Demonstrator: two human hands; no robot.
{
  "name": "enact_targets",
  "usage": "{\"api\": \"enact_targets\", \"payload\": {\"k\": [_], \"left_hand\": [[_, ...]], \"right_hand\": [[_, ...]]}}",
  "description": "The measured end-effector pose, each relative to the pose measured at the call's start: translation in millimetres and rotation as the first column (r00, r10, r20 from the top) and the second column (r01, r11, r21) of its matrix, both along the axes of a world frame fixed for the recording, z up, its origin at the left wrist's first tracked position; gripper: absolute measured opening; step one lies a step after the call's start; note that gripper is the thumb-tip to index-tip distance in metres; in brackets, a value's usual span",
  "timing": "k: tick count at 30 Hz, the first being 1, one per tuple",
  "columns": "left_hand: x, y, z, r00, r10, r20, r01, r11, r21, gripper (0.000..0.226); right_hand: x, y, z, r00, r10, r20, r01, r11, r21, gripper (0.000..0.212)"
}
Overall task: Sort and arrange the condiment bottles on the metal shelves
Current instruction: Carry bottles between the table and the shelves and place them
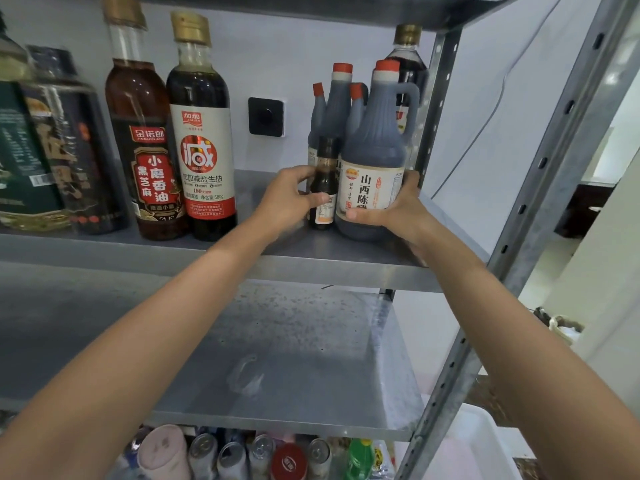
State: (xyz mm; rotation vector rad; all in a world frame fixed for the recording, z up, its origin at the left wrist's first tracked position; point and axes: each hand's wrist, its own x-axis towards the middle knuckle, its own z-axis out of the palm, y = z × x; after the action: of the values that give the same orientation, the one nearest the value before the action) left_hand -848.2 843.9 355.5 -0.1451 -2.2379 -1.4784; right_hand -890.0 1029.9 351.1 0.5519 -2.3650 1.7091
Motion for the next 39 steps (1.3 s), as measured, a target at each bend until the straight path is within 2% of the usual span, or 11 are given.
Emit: {"api": "enact_targets", "payload": {"k": [4, 10, 14, 19, 25, 29, 31, 33, 36, 38, 39], "left_hand": [[-16, -4, 6, 0.999, 0.003, 0.046, -0.004, 1.000, 0.025, 0.048], [-34, -8, 6, 0.999, 0.018, 0.051, -0.021, 0.998, 0.064, 0.042], [-40, -10, 1, 0.999, 0.027, 0.046, -0.030, 0.997, 0.069, 0.042], [-33, -9, -1, 0.998, 0.048, 0.030, -0.050, 0.997, 0.051, 0.041], [-30, -4, -2, 0.999, 0.035, 0.009, -0.034, 0.999, -0.006, 0.041], [-29, -4, -4, 0.999, 0.049, 0.015, -0.049, 0.999, -0.023, 0.042], [-28, -5, -6, 0.998, 0.065, 0.025, -0.063, 0.995, -0.074, 0.043], [-27, -6, -9, 0.990, 0.128, 0.060, -0.111, 0.968, -0.225, 0.047], [-12, -1, -13, 0.938, 0.339, 0.078, -0.254, 0.821, -0.511, 0.050], [12, 5, -17, 0.906, 0.424, 0.014, -0.316, 0.696, -0.645, 0.042], [24, 8, -21, 0.900, 0.435, -0.024, -0.335, 0.656, -0.677, 0.036]], "right_hand": [[-16, -9, 1, 1.000, -0.005, 0.031, 0.005, 1.000, -0.012, 0.104], [-33, -21, 2, 0.997, -0.009, 0.079, 0.009, 1.000, -0.007, 0.129], [-37, -22, -1, 0.997, -0.014, 0.073, 0.015, 1.000, -0.017, 0.118], [-31, -20, -2, 0.998, -0.026, 0.064, 0.026, 1.000, -0.010, 0.118], [-17, -13, 0, 0.996, -0.052, 0.078, 0.053, 0.999, -0.008, 0.096], [-10, -10, -2, 0.994, -0.052, 0.098, 0.055, 0.998, -0.031, 0.089], [-2, -9, -1, 0.995, -0.040, 0.095, 0.042, 0.999, -0.021, 0.080], [6, -8, 0, 0.996, -0.006, 0.089, 0.006, 1.000, -0.002, 0.067], [17, -5, 0, 0.997, 0.020, 0.074, -0.025, 0.998, 0.061, 0.056], [25, -1, -3, 0.999, 0.000, 0.045, -0.010, 0.974, 0.225, 0.057], [32, 1, -5, 1.000, -0.016, 0.011, 0.011, 0.921, 0.390, 0.057]]}}
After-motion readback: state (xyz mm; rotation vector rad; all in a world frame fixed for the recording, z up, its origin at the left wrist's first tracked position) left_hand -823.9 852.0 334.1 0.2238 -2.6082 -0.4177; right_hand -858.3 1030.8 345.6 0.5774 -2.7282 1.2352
